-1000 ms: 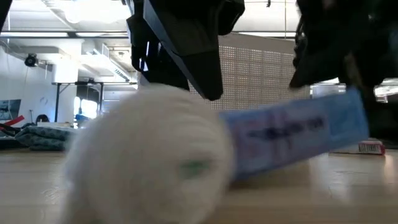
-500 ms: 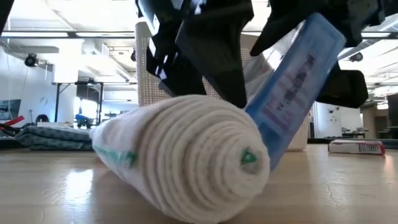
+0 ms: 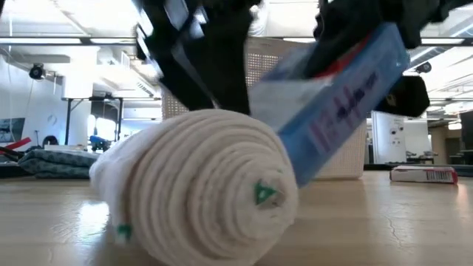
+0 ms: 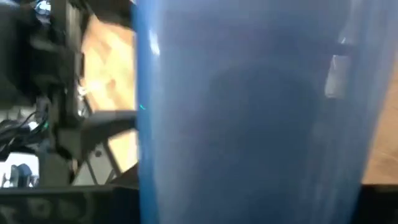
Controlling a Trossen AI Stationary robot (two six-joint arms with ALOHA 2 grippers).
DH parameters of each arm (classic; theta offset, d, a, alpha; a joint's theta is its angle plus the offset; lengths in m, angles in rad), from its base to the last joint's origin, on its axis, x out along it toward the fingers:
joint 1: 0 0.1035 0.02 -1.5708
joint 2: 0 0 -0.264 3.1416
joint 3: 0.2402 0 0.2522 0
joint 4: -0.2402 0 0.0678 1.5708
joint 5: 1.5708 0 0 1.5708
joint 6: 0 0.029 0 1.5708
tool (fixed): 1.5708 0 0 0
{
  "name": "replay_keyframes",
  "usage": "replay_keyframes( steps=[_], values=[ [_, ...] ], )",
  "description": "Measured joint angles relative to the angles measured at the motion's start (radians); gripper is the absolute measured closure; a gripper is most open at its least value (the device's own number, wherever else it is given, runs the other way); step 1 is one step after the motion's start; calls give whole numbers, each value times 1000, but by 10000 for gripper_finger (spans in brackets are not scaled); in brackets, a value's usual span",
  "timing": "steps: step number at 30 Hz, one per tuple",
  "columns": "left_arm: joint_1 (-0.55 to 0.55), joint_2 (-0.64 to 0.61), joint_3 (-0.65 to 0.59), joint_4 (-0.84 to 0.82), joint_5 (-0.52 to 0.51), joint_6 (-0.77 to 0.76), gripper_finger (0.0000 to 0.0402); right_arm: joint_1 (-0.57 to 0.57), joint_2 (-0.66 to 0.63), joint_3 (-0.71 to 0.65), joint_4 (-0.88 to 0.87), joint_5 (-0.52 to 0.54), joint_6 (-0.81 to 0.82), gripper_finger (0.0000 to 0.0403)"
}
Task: Pick & place medical supplies in basket/bin
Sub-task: Put the medicine kit into the white bin
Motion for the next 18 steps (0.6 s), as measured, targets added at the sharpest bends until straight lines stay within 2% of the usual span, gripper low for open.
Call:
replay_keyframes(
  steps=[7,9,12,15,18],
  values=[
    [-107,-144,0,-202,-185,-314,93,7,-59,116,-45,-6,-158,260],
    [-151,-193,0,-250,-228,-409,93,6,-90,176,-68,44,-224,260],
    [-209,-251,-8,-292,-311,-502,93,-2,-165,287,-150,177,-330,257],
    [-252,-301,-17,-292,-363,-520,93,-41,-229,399,-267,263,-441,239],
    [-265,-327,-33,-294,-368,-522,93,-143,-262,499,-421,309,-542,238]
  ],
)
